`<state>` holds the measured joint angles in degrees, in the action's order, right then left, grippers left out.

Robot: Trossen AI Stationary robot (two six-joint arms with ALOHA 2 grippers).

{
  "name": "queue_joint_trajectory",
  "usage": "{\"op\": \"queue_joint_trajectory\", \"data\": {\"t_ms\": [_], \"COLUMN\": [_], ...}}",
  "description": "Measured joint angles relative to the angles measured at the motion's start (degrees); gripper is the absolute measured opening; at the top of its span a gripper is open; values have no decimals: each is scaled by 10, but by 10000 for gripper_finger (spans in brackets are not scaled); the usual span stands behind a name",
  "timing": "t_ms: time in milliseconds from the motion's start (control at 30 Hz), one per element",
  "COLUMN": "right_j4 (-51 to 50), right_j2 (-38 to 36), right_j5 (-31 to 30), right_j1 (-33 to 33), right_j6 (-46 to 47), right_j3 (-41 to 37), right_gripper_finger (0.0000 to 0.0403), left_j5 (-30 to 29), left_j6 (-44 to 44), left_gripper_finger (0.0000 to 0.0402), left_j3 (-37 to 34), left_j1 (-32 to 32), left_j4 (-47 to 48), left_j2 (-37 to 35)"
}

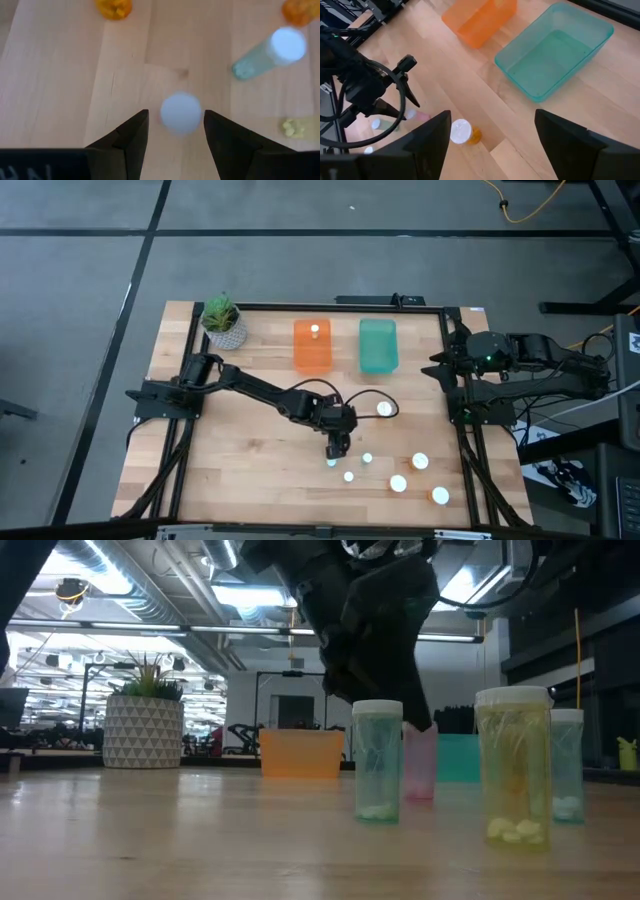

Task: Pick and place medicine bottles into bin by pill shape (circle, oval)
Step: Put the small pink pill bottle into the orange bin

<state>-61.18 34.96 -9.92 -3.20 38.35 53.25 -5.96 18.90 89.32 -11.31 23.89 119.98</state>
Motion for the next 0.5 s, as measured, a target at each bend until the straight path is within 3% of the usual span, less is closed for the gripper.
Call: {"op": "queue_joint_trajectory", "data": {"t_ms": [500], "right_j4": [0], "right_j2": [0], "right_j5": [0], "right_j1": [0], "right_j6": [0], "right_j3": [0], "right_gripper_finger": [289], "left_j5": [3], "left_j6": [-4], "left_gripper_finger": [184], "left_j3": [0], "left_j1": [-1], "left_j4": [-6], "left_j2": [0]}}
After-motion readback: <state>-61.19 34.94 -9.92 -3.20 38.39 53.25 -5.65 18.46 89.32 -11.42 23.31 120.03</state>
